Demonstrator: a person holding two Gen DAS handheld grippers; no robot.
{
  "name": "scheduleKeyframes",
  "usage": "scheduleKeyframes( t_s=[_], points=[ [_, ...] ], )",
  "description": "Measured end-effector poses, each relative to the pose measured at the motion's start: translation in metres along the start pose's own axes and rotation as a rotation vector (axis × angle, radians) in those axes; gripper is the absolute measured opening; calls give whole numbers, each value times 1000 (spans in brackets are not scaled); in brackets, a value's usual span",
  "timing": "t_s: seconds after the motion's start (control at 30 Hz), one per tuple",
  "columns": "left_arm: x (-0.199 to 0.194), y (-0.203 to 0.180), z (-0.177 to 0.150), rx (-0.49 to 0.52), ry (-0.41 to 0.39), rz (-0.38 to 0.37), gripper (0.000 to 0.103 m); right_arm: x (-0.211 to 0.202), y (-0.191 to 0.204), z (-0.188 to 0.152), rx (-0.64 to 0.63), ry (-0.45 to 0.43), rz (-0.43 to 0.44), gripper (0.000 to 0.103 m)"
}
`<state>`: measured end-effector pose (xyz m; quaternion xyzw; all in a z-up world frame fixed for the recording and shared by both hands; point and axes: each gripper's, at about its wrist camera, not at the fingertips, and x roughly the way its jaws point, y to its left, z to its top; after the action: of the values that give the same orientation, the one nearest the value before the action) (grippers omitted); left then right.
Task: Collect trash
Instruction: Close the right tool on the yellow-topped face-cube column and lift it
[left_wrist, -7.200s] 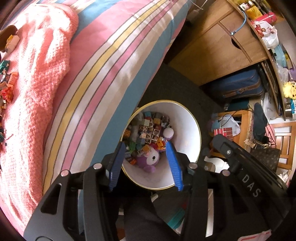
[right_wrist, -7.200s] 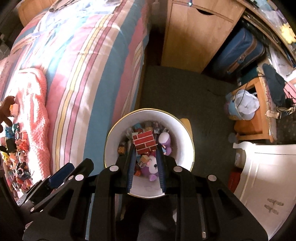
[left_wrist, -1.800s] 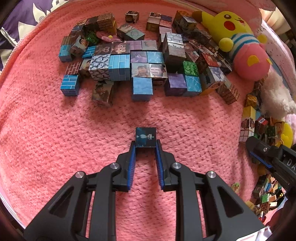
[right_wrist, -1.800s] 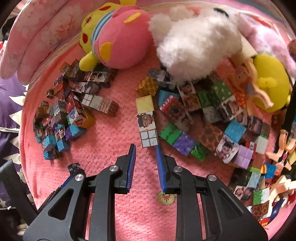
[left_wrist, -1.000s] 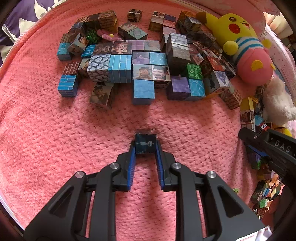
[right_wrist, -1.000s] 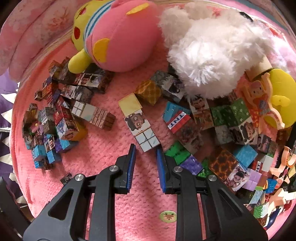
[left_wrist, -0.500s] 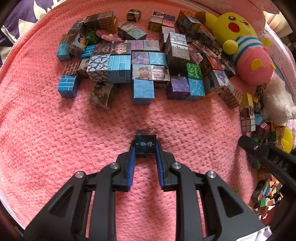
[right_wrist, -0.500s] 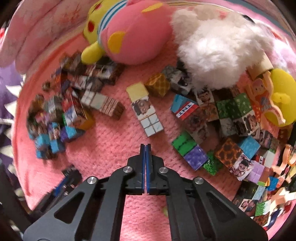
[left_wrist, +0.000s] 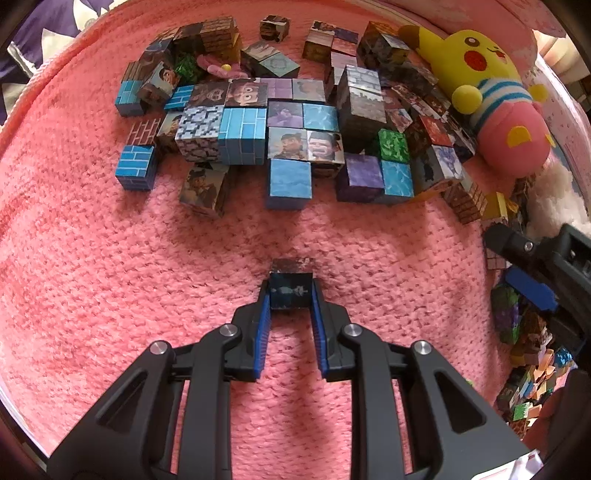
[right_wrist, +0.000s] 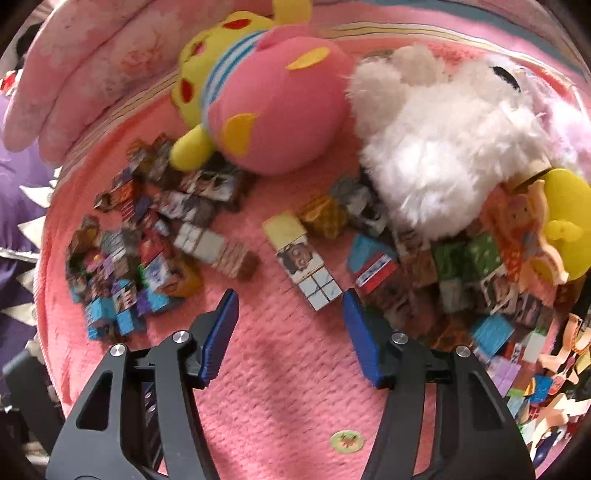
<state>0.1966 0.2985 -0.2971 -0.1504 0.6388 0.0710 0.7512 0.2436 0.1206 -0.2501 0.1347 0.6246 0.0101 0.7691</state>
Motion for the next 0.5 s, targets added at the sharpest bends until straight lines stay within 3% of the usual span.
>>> scheduleKeyframes(
  t_s=[0.27, 0.37, 0.5],
  points=[
    [0, 1, 1, -4, 2, 0, 20, 10, -4, 11, 2, 18, 22, 55],
    [1, 1, 1, -3, 2, 1, 20, 10, -7, 17, -11, 11, 23, 22],
    [1, 3, 1, -3, 5, -1, 20, 15, -6, 15, -39, 21, 23, 20]
  ],
)
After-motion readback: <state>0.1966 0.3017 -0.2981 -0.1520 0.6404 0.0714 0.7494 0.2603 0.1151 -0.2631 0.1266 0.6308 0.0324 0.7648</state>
